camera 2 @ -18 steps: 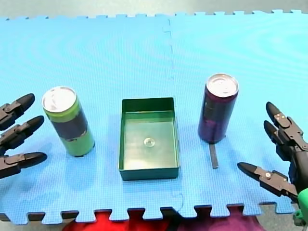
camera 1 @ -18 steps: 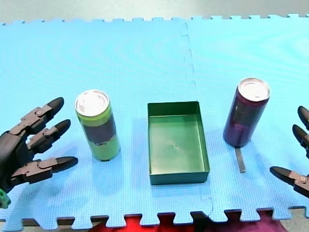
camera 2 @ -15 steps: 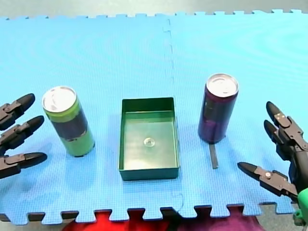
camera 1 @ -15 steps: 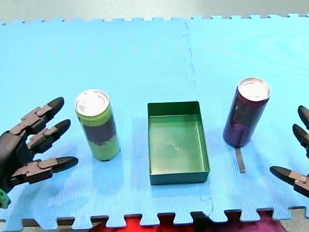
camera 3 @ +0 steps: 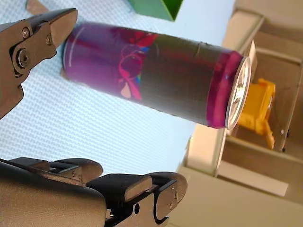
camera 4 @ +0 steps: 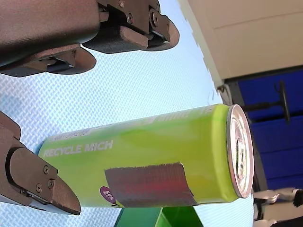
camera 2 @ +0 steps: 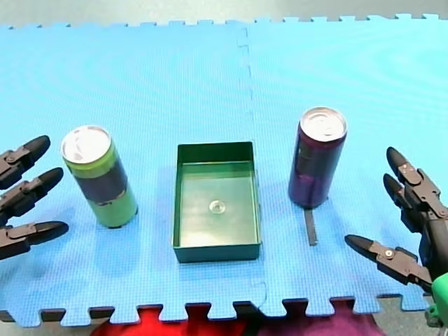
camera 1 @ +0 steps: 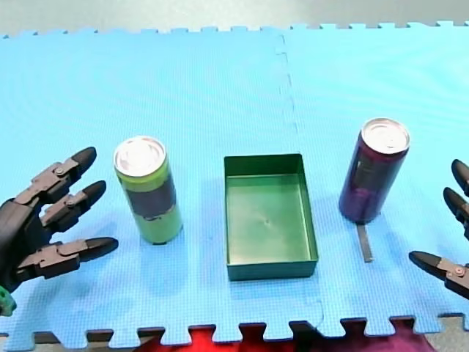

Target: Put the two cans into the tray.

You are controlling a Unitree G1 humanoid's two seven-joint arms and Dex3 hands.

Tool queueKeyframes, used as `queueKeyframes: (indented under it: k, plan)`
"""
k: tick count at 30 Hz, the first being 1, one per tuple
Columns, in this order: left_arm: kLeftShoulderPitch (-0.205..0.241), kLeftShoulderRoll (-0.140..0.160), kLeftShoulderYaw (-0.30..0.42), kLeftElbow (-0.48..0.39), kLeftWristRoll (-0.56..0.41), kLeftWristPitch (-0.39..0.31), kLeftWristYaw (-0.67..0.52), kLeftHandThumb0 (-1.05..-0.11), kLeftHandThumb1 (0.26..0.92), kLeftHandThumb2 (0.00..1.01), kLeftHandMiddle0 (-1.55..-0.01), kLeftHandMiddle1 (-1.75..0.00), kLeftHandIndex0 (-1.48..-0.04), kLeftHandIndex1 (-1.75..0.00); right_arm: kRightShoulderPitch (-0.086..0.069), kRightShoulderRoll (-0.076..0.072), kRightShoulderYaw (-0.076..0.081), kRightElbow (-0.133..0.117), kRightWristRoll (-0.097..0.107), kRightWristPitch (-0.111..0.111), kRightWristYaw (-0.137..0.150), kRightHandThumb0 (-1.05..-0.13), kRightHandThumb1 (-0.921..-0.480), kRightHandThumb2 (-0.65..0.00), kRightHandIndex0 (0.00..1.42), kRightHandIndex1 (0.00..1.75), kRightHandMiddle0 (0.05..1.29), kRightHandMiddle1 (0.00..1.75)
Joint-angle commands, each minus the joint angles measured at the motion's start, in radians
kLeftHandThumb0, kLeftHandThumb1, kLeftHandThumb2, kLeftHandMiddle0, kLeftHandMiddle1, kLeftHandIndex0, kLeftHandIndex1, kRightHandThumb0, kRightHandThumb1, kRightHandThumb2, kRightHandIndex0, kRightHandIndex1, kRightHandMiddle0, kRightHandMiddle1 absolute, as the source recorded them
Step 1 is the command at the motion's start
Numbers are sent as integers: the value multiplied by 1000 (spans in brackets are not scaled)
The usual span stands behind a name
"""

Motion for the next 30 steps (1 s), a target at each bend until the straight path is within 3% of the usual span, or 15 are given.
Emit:
queueKeyframes:
  k: [1,18,20,25,30]
  plan:
    - [2,5,4,0,-3,-5,3,-1029,650,2,-337,-2,-243,-2,2,-1,0,-6,1,2,-4,-960,-638,-1,350,0,305,1]
    - [3,7,9,-2,-7,-8,-3,-1030,653,0,-344,-3,-260,-4,-3,1,1,-9,0,15,-5,-950,-644,-1,347,0,306,0]
    - [2,8,9,-1,-8,-7,-6,-1030,653,0,-344,-2,-260,-3,-11,2,2,-8,-2,22,-9,-948,-644,-1,347,0,306,0]
    - [3,8,9,-7,-10,-4,-12,-1030,653,0,-341,0,-259,-1,-70,5,7,7,-18,64,-32,-934,-642,0,354,3,312,2]
    - [5,8,12,-9,-15,-4,-15,-1031,655,1,-340,0,-260,-1,-106,7,14,22,-44,77,-61,-916,-638,0,360,5,316,3]
